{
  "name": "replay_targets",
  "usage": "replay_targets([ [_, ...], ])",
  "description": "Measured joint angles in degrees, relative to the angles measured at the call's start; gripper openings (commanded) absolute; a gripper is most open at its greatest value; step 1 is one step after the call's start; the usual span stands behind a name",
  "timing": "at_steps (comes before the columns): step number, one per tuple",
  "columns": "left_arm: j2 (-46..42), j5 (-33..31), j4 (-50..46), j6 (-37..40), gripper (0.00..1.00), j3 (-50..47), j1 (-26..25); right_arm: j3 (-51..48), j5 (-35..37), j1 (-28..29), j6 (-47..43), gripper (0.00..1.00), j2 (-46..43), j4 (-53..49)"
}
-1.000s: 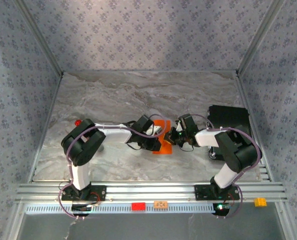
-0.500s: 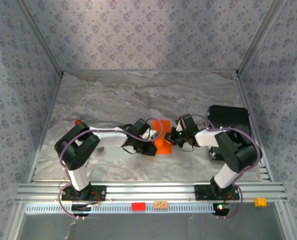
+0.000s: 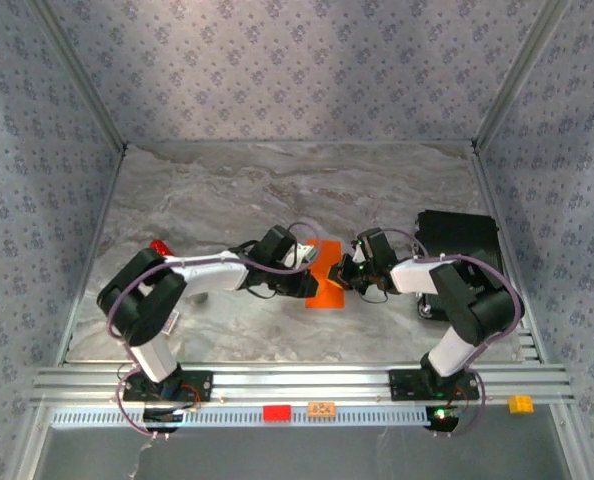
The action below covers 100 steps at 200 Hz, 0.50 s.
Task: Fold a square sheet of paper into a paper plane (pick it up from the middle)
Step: Fold the triangle a second time at the center of the table.
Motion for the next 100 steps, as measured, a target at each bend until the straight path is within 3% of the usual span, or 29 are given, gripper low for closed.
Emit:
replay_targets([
  [64, 8.7, -1.6, -1.4, 0.8, 0.05, 4.5, 0.0, 0.0, -0.3, -0.2, 0.0, 0.05, 0.0, 0.0],
  [100, 8.4, -1.1, 1.8, 0.9, 0.02, 2.3, 0.1, 0.1, -0.5, -0.6, -0.3, 0.06, -0.7, -1.3],
])
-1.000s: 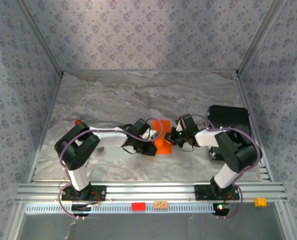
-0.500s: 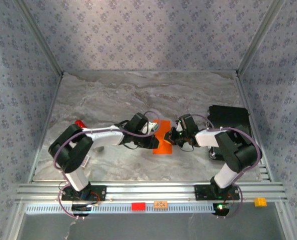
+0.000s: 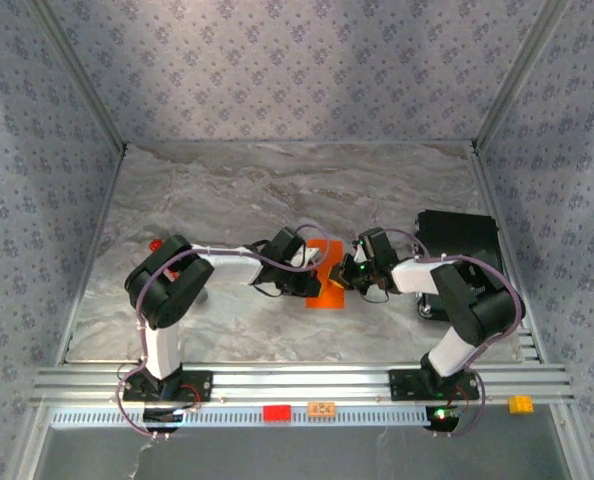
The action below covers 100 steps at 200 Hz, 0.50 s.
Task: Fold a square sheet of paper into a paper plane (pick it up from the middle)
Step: Fold the triangle a second time at the center of the table.
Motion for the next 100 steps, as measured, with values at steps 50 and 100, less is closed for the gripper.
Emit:
replay_targets([
  [50, -0.8, 0.0, 1.8, 0.0, 0.02, -1.6, -0.1, 2.4, 0.5, 2.7, -0.9, 0.05, -1.4, -3.3],
  [100, -0.9, -0.2, 1.8, 0.0, 0.02, -1.7, -0.2, 0.3, 2.3, 5.0, 0.3, 0.04, -0.4, -1.6],
])
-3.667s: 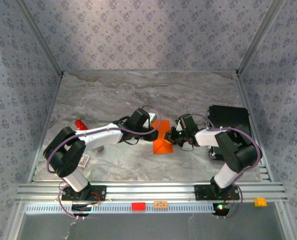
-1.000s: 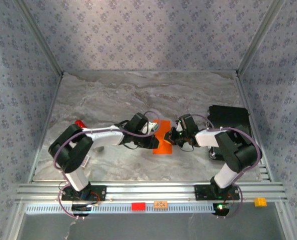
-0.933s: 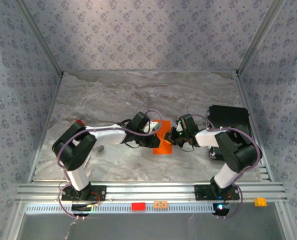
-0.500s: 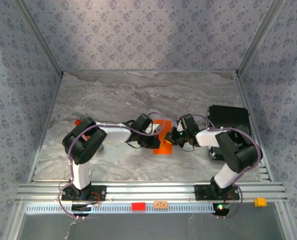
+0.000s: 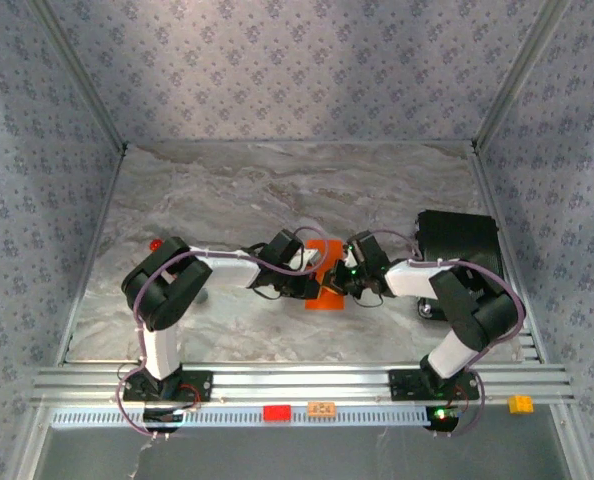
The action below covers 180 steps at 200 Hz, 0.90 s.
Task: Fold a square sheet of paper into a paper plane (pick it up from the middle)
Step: Fold the triangle a second time at the center of the table.
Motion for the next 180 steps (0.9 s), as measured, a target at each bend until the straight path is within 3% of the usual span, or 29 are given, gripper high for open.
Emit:
replay_targets([
  [120, -0.1, 0.0, 0.8, 0.0, 0.00, -0.4, 0.0, -0.6, -1.6, -12.3, -0.9, 0.06, -1.9, -1.0],
  [159, -0.2, 0.0, 1.4, 0.0, 0.00, -0.8, 0.0, -0.6, 1.8, -8.7, -1.6, 0.09, -10.7, -3.7],
  [180, -0.2, 0.0, 1.4, 0.0, 0.01, -0.8, 0.0, -0.6, 1.9, -5.5, -1.5, 0.08, -10.4, -3.1],
])
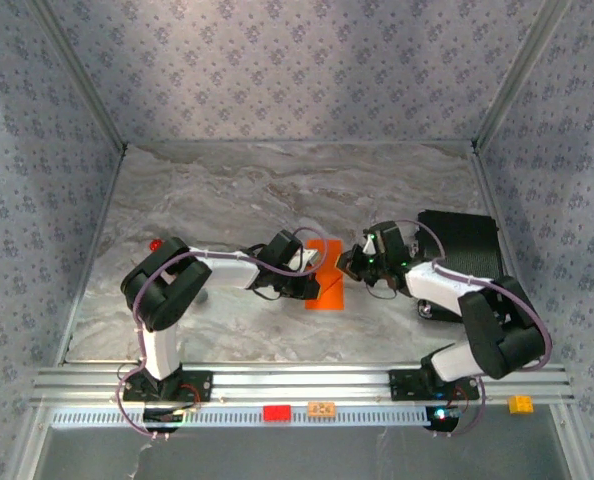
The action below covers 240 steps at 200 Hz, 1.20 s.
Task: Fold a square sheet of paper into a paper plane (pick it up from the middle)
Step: Fold the triangle a second time at the center of the table.
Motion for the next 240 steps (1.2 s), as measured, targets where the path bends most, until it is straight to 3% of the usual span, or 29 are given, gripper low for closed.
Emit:
replay_targets([
  [73, -0.3, 0.0, 0.2, -0.2, 0.05, -0.4, -0.1, -0.3, -0.8, 2.7, 1.0, 0.06, 8.1, 1.7],
  [240, -7.9, -1.6, -3.3, 0.5, 0.09, -7.8, -1.4, -0.9, -2.6, 1.3, 0.3, 0.06, 8.8, 2.7],
])
